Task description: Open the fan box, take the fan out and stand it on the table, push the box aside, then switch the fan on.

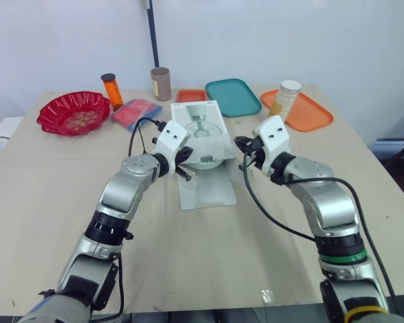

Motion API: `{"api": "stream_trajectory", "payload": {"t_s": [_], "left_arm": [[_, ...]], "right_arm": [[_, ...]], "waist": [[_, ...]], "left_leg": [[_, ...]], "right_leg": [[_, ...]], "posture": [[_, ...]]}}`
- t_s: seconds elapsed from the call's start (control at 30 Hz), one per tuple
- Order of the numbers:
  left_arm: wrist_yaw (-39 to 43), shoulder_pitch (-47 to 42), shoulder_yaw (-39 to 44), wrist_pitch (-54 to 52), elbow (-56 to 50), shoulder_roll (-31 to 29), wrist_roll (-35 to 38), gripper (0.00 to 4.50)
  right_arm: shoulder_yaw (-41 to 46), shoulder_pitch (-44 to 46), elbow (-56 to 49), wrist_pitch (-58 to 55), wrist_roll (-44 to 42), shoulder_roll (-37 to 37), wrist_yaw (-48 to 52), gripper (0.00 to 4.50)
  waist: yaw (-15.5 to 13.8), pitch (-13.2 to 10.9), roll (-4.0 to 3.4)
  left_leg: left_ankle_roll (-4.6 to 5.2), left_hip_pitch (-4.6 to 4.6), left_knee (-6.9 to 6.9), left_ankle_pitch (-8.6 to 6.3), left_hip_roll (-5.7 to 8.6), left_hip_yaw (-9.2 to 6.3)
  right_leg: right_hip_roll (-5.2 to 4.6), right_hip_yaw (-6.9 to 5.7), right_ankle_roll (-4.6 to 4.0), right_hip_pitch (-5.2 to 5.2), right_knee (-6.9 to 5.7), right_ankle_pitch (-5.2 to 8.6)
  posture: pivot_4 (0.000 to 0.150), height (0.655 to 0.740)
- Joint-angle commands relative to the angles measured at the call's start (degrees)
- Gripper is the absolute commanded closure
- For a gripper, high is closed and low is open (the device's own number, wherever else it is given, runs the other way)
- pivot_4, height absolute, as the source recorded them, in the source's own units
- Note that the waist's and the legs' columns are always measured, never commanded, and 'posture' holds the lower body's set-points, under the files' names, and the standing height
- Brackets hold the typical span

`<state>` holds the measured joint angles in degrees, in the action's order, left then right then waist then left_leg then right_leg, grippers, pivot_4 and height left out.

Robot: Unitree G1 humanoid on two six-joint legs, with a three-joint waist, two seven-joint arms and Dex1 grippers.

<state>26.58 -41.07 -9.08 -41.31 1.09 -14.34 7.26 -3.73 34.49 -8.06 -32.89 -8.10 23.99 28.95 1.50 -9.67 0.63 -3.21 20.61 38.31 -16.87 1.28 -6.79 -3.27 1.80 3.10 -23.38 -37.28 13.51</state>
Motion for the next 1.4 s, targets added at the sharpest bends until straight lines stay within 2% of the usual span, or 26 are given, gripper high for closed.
{"api": "stream_trajectory", "payload": {"t_s": [0.03, 0.33, 0.63, 0.8, 1.07, 1.4], "left_arm": [[-1.16, -0.79, 2.59, -0.53, -2.48, -0.16, 0.70, 4.50], [-3.08, -2.06, 5.35, -6.84, -11.34, -1.60, 2.49, 4.50], [-5.87, 2.09, 5.52, -22.59, -28.86, -1.08, 6.74, 4.50], [-8.23, 6.31, 3.79, -31.30, -36.09, 1.54, 9.24, 4.50], [-9.28, 9.78, -0.41, -32.49, -35.60, 1.67, 10.26, 4.50], [-13.02, 7.05, -4.79, -22.96, -27.47, 1.11, 4.49, 4.50]], "right_arm": [[-0.90, 3.56, 4.84, 3.36, 0.04, -2.07, 0.59, 4.45], [-2.89, 9.14, 19.55, 6.52, 1.98, -6.68, 1.12, 4.45], [-3.98, 9.99, 23.27, 6.81, 3.13, -8.18, 1.74, 4.45], [-4.36, 10.19, 24.19, 7.21, 3.30, -8.85, 2.30, 4.45], [-4.51, 9.24, 23.96, 7.19, 3.92, -9.93, 2.07, 4.45], [-4.67, 7.79, 22.91, 7.32, 4.73, -10.51, 1.69, 4.45]], "waist": [[0.01, 0.00, 0.00], [0.49, -0.02, 0.01], [0.93, -0.01, 0.00], [1.14, -0.01, 0.00], [1.16, 0.00, 0.00], [1.14, 0.01, 0.00]], "left_leg": [[0.00, 0.00, 0.00, 0.00, 0.00, 0.00], [-0.09, 0.05, -0.04, 0.05, -0.02, 0.01], [-0.07, 0.03, -0.05, 0.04, -0.03, 0.01], [0.00, 0.00, -0.05, 0.00, -0.04, 0.00], [-0.02, -0.04, -0.07, 0.01, -0.05, 0.01], [-0.04, -0.08, -0.13, 0.02, -0.04, 0.02]], "right_leg": [[0.00, 0.00, 0.00, 0.00, 0.00, 0.00], [-0.01, 0.00, -0.01, -0.08, 0.01, -0.01], [0.00, 0.01, -0.01, -0.07, -0.02, -0.01], [0.02, 0.01, -0.02, -0.04, -0.05, -0.02], [0.03, 0.04, -0.04, -0.04, -0.06, -0.02], [0.03, 0.06, -0.04, -0.02, -0.05, -0.03]], "posture": [[0.150, 0.7400], [0.150, 0.7400], [0.150, 0.7400], [0.150, 0.7400], [0.150, 0.7400], [0.150, 0.7400]]}}
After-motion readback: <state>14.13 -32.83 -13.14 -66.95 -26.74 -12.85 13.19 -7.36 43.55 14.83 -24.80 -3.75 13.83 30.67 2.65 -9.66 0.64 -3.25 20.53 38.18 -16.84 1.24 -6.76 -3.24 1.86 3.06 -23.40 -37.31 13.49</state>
